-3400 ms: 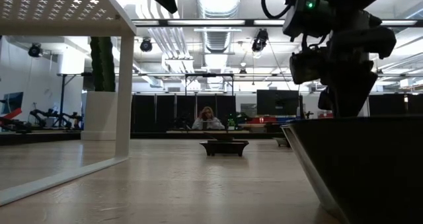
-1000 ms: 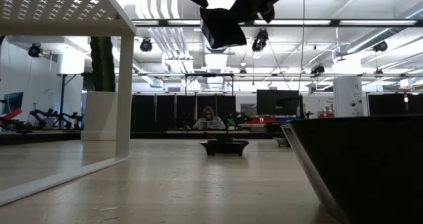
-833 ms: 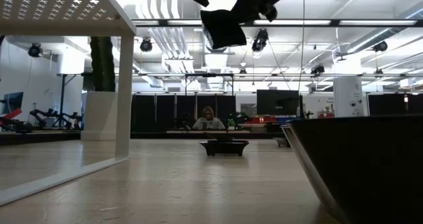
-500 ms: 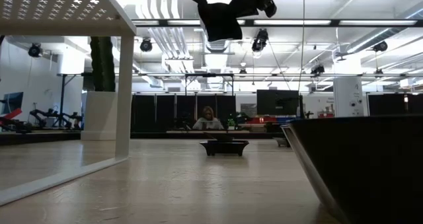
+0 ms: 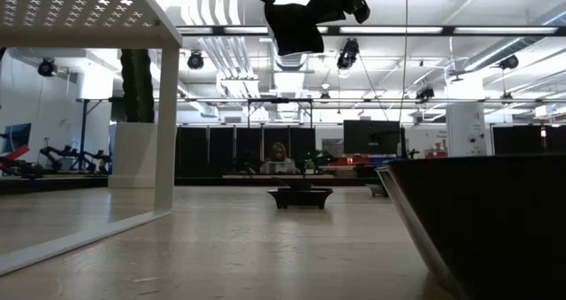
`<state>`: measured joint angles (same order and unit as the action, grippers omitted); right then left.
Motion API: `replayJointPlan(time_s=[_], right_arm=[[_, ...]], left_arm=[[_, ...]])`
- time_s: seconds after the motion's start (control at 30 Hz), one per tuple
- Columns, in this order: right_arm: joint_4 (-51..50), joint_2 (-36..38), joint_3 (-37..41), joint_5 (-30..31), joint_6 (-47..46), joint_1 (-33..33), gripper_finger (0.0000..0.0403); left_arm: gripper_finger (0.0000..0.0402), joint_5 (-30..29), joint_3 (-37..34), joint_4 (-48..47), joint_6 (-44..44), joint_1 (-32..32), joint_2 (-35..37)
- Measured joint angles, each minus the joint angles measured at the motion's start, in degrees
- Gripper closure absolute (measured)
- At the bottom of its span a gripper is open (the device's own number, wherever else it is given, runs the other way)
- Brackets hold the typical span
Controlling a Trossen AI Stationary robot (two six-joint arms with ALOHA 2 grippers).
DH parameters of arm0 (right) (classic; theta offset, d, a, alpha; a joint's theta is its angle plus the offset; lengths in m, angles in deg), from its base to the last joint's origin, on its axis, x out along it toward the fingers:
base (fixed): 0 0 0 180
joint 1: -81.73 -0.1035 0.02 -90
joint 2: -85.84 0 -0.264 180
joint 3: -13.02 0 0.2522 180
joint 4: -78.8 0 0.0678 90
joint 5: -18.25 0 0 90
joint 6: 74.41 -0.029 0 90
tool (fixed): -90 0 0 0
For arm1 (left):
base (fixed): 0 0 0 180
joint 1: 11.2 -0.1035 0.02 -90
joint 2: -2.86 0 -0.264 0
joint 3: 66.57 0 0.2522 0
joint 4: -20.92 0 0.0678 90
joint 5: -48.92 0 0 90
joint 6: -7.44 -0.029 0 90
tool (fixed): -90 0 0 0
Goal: Pick & Place Mini shaped plates
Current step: Stack the distorted square plate on top of the other distorted square plate on the shelf
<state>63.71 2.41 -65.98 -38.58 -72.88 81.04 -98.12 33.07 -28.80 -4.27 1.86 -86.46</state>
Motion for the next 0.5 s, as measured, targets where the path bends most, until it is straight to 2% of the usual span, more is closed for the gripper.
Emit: replayJointPlan(time_s=[0.5], right_arm=[[0.69, 0.02, 0.0, 0.0, 0.14, 0.0, 0.0394]], left_arm=[[0.0346, -0.02, -1.95, 1.9, 0.32, -0.65, -0.28]])
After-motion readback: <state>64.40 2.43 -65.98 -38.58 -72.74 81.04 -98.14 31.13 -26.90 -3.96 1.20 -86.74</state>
